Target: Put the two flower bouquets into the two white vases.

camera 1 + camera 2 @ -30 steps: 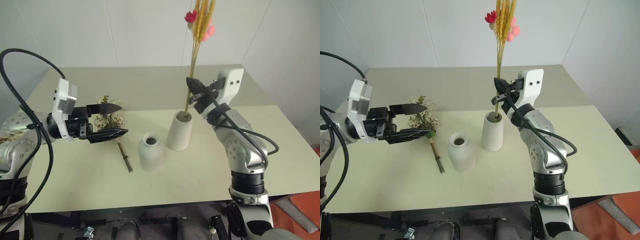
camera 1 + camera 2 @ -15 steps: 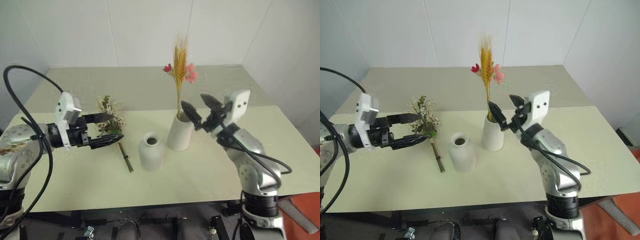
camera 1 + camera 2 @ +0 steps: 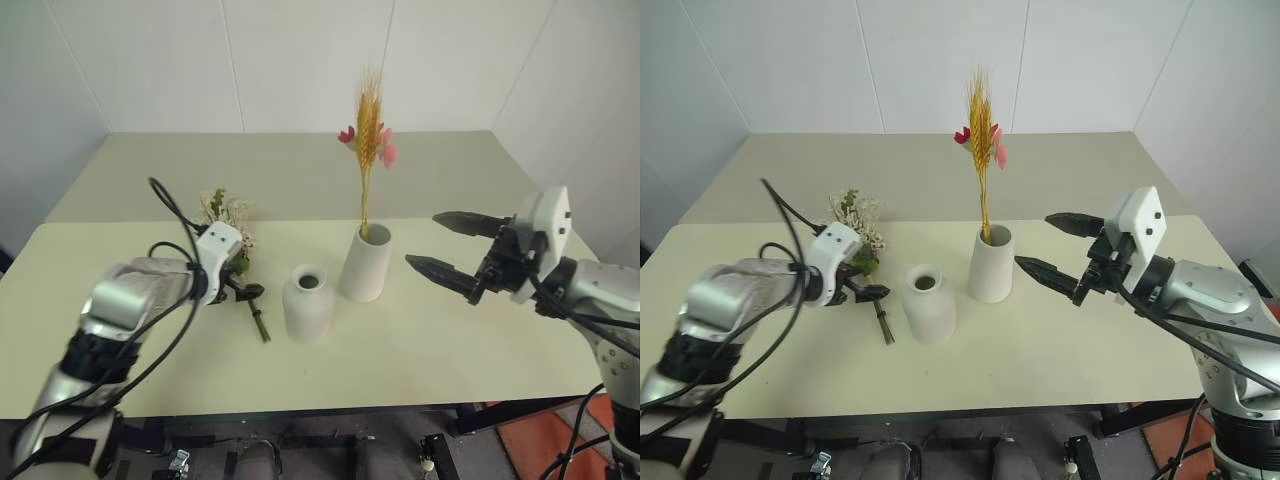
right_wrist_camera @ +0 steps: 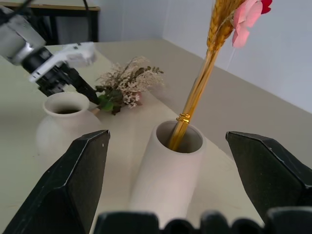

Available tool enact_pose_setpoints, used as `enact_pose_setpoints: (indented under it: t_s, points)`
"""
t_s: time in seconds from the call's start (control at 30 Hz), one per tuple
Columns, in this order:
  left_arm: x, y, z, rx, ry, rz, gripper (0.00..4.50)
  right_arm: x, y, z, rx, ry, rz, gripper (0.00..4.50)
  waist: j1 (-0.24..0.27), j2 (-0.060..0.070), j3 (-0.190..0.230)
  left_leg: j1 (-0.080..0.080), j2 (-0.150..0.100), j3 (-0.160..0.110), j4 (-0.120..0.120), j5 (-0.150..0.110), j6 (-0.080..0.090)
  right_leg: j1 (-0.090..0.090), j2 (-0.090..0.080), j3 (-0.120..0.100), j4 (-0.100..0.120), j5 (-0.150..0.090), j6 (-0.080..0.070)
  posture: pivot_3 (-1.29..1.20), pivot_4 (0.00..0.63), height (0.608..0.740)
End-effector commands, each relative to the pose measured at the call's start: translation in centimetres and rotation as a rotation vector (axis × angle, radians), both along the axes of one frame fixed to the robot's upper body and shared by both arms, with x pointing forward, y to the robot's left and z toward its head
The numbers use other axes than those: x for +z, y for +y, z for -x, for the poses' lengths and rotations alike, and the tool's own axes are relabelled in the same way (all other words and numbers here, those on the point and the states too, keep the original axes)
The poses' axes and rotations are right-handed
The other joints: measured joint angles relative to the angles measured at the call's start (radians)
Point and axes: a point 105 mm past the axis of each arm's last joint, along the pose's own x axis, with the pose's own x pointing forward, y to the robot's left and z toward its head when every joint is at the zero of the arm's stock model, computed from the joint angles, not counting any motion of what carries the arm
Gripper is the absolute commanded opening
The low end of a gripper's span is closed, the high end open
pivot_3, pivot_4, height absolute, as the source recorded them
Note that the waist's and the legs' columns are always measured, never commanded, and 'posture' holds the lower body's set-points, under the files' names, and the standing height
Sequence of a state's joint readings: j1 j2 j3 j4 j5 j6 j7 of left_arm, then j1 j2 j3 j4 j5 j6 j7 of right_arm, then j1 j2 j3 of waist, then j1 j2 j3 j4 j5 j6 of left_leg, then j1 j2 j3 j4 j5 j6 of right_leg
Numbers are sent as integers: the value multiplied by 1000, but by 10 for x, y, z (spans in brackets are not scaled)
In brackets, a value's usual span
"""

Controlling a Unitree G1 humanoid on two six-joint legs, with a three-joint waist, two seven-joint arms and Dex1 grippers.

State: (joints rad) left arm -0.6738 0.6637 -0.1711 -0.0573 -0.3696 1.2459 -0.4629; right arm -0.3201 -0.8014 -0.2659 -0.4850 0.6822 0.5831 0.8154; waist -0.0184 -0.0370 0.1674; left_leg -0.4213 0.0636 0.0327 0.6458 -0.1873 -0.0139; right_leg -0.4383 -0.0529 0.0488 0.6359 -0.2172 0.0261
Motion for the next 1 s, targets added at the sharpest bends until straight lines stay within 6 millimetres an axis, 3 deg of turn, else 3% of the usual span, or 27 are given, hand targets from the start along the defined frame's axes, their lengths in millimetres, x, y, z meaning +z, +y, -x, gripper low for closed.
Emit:
enact_pose_setpoints:
  t_s: [0.03,0.13,0.3,0.4,0.47,0.57,0.6,0.67,0.73,0.87,1.0]
  points:
    - [2,5,-11,75,-21,-46,4112,18,-4,6,17,-65,4,4500,1,0,0,0,0,0,0,0,0,0,0,0,0,0,0,0,150,740]
    - [10,12,-16,118,-51,-44,3268,18,-5,9,46,-51,20,4500,1,0,0,0,-1,-1,0,0,0,0,0,0,1,0,0,0,150,740]
    - [27,40,-19,193,-116,-71,1557,15,-9,14,100,1,39,4500,-1,0,0,0,-1,-1,0,0,0,0,0,0,1,0,0,0,150,740]
    - [47,56,-23,242,-197,-54,554,12,-12,16,131,31,63,4500,4,0,0,0,-1,-1,0,0,0,0,0,0,0,0,0,0,150,740]
    - [72,65,-25,272,-291,11,75,12,-16,15,140,45,68,4500,4,-1,0,0,-1,-1,0,0,0,0,-1,0,0,0,0,0,150,740]
    - [102,69,-26,270,-432,107,76,12,-19,13,141,55,67,4500,5,-2,1,-1,-1,-1,0,0,0,0,-1,-1,-1,0,0,0,150,740]
    - [125,63,-23,207,-565,187,76,13,-21,13,145,65,63,4500,5,-2,1,-1,-2,-1,0,0,0,0,-1,-1,-1,1,0,0,150,740]
    - [168,51,-6,75,-784,356,76,13,-23,14,163,91,58,4500,6,-2,1,-2,-2,-1,0,0,0,0,-2,-1,-2,1,0,0,150,740]
    - [195,34,17,-79,-886,515,76,12,-24,16,189,114,59,4500,6,-2,1,-3,-2,-1,0,0,0,0,-3,-1,-4,5,-5,0,150,740]
    - [210,-4,56,-385,-900,714,76,11,-23,20,231,145,57,4500,6,-2,1,-3,-3,-1,0,0,0,2,-4,-1,-5,5,-4,0,150,740]
    - [217,-34,75,-572,-866,923,76,9,-23,22,254,168,56,4500,8,-2,1,-1,-4,-1,4,0,0,5,-4,-1,-5,3,4,0,150,740]
